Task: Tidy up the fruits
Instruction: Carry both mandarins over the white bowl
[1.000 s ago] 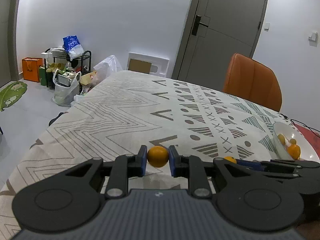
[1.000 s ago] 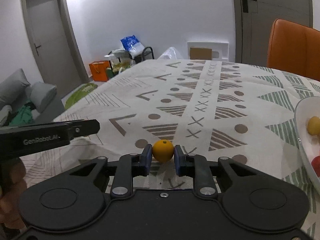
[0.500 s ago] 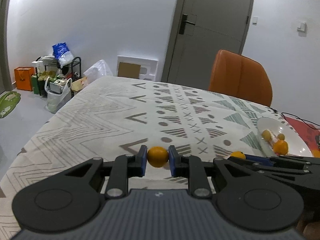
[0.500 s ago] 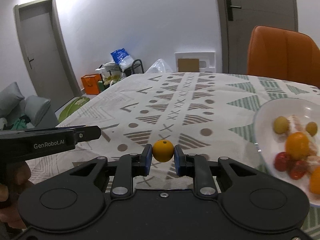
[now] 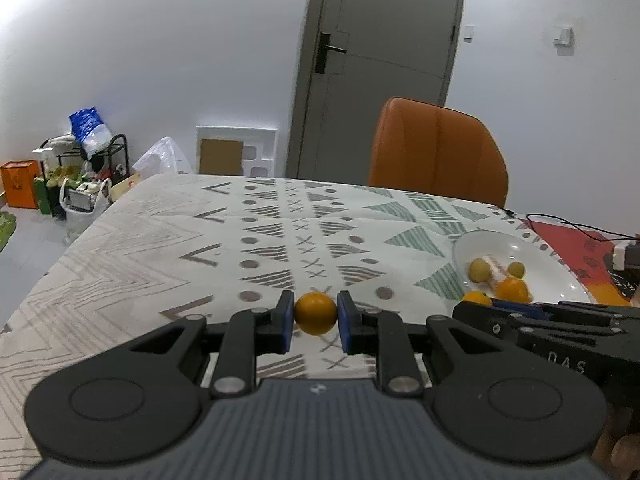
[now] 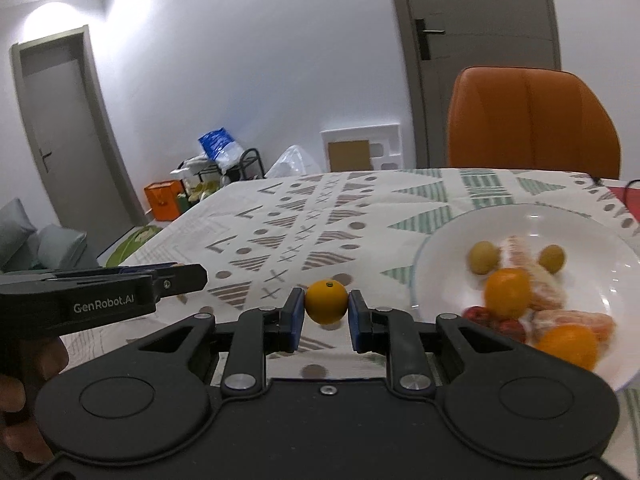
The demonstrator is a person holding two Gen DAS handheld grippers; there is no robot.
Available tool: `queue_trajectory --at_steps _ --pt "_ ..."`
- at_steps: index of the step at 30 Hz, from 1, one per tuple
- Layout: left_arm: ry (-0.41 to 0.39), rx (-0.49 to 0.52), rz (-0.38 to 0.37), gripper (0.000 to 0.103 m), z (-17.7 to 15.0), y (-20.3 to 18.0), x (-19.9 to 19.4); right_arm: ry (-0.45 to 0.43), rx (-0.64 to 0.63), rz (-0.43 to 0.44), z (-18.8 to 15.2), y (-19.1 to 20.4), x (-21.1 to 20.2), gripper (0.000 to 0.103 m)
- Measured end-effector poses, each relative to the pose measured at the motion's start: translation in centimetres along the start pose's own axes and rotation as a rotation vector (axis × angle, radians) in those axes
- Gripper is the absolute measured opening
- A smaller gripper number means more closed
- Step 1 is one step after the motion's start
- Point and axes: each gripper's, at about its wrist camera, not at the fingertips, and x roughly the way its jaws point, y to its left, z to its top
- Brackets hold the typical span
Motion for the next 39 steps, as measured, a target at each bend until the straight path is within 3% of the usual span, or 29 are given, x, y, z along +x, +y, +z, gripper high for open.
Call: queue_trajectory --at_steps 39 --pt "0.011 0.154 -0.123 0.021 0.6 -11.2 3.8 -0.076 0.196 -0.165 -1.8 -12.0 -4.7 0.021"
